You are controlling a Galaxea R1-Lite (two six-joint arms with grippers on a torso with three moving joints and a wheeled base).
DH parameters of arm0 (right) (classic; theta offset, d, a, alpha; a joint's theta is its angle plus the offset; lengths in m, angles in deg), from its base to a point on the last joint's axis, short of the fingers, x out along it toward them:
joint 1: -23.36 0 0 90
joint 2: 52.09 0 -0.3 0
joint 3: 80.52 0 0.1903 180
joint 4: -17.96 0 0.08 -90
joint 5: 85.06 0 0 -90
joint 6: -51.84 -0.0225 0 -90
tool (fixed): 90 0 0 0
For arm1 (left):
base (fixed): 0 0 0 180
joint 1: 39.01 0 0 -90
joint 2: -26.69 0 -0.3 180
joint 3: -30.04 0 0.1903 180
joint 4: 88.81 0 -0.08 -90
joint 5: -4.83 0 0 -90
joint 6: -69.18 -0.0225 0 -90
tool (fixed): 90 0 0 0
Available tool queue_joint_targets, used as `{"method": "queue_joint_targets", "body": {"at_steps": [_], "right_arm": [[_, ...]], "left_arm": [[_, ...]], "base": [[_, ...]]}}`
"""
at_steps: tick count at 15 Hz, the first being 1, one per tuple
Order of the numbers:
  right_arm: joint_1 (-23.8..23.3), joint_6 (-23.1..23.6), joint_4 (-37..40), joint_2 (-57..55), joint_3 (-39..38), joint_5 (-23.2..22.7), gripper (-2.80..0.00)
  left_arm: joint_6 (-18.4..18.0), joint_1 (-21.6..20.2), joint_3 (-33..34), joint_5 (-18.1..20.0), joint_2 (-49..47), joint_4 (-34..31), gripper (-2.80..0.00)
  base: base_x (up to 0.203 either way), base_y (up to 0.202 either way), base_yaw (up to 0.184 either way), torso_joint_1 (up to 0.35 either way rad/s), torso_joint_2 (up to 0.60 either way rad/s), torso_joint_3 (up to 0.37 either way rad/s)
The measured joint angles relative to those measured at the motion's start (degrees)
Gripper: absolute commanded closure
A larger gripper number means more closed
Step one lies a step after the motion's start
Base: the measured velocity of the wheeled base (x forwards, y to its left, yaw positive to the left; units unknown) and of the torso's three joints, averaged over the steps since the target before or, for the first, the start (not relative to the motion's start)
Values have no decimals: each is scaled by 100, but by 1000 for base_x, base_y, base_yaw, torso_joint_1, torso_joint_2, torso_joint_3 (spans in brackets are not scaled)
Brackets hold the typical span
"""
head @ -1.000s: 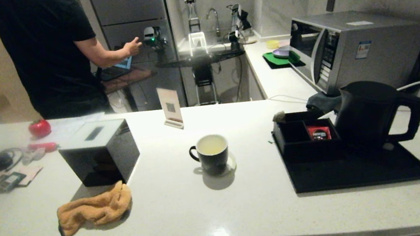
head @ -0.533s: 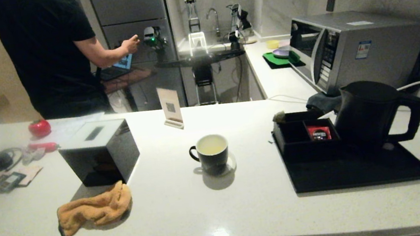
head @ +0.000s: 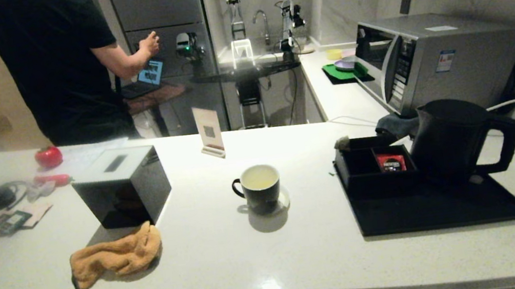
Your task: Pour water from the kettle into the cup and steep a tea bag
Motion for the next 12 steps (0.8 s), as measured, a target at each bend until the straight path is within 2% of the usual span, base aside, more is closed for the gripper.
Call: {"method": "queue_joint_targets", "body": {"at_steps": [12], "right_arm": [[0, 1, 0, 0, 0, -1, 0]], "left_arm": [[0, 0, 0, 0, 0, 2, 0]], "base": [[0, 0, 0, 0, 0, 0]]}}
